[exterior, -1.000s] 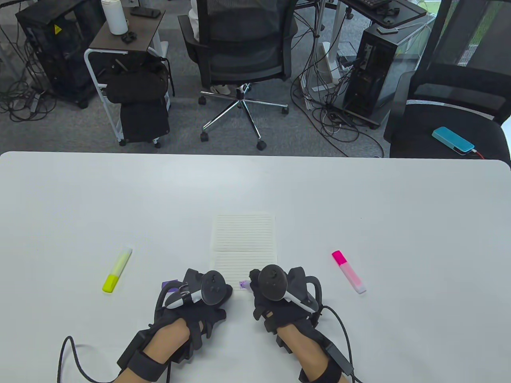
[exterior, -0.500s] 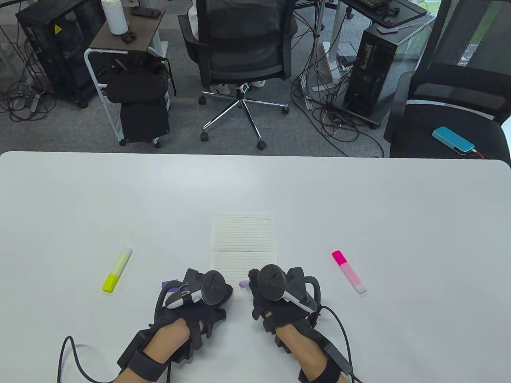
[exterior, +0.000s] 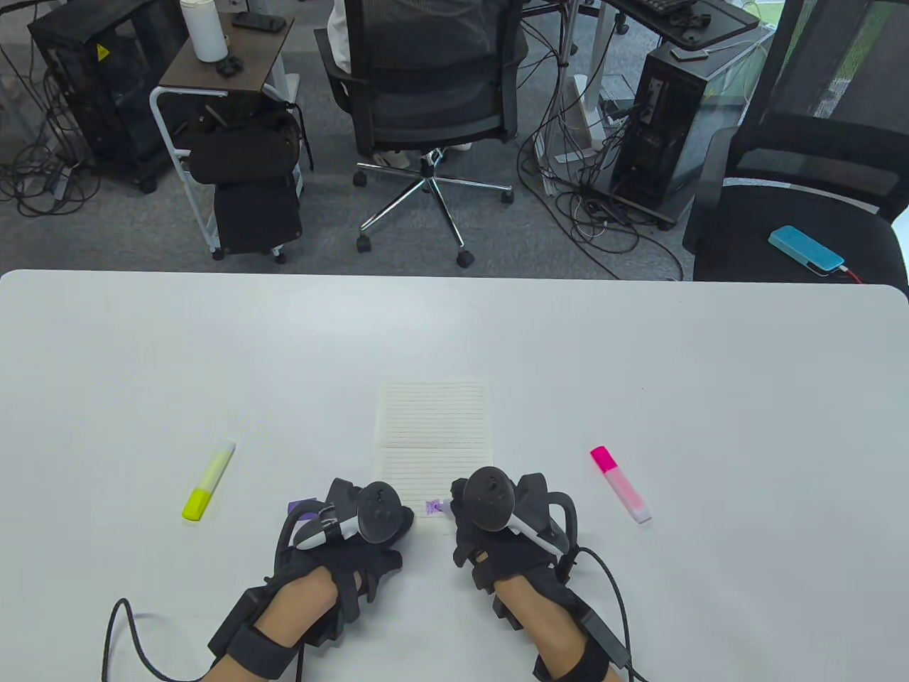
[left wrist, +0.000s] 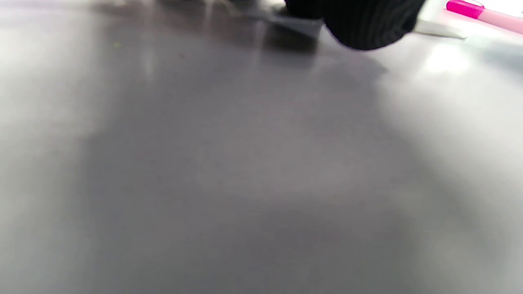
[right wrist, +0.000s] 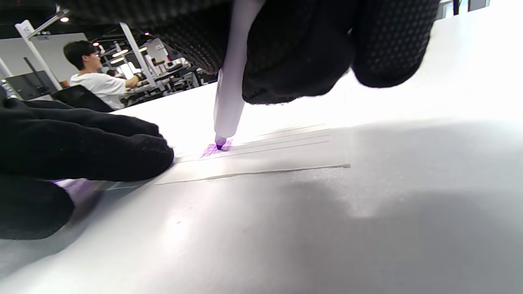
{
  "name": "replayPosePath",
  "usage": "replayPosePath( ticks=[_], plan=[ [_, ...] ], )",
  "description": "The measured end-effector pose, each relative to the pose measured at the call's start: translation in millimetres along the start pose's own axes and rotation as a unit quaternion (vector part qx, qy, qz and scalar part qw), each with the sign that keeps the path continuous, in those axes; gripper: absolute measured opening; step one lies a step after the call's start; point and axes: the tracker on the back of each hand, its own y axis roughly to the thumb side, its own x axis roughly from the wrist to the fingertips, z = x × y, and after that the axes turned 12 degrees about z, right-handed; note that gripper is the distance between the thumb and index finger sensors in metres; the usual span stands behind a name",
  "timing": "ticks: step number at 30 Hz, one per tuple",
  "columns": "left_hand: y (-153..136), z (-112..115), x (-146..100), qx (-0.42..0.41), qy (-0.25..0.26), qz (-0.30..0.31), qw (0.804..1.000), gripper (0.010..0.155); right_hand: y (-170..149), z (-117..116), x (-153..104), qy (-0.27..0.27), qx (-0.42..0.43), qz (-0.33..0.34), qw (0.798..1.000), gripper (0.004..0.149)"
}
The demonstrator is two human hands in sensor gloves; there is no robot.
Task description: Apply highlighter ink on paper
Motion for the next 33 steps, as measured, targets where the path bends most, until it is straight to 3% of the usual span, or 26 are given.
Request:
replayPosePath(
  ticks=[5,10,15,19,24,29,33],
  plan=[
    [-0.2,0.1,0.0,-0.001,0.0,0.0,1.0,0.068,0.0,4.0,-1.8,0.001,-0.011,-0.018,1.0,0.039],
    [-0.2,0.1,0.0,-0.001,0.0,0.0,1.0,0.068,3.3,-2.1,0.0,-0.003,0.002,0.007,1.0,0.039],
    [-0.1,-0.1,0.0,-0.001,-0.001,0.0,1.0,0.068,2.5,4.3,-2.9,0.002,-0.018,-0.026,0.999,0.038],
    [-0.1,-0.1,0.1,-0.001,0.0,0.0,1.0,0.068,8.0,-2.6,-1.5,0.0,-0.001,0.008,1.0,0.039],
    [-0.2,0.0,0.0,-0.002,-0.001,0.0,1.0,0.068,7.6,3.9,-3.7,0.0,-0.038,-0.027,0.999,0.038],
    [0.0,-0.3,-0.1,-0.001,0.0,0.0,1.0,0.068,10.8,-2.8,-1.3,-0.006,-0.017,0.006,1.0,0.039],
    [0.0,-0.2,-0.1,-0.002,0.0,0.0,1.0,0.068,9.2,2.6,-3.2,-0.007,-0.04,-0.024,0.999,0.039]
  ],
)
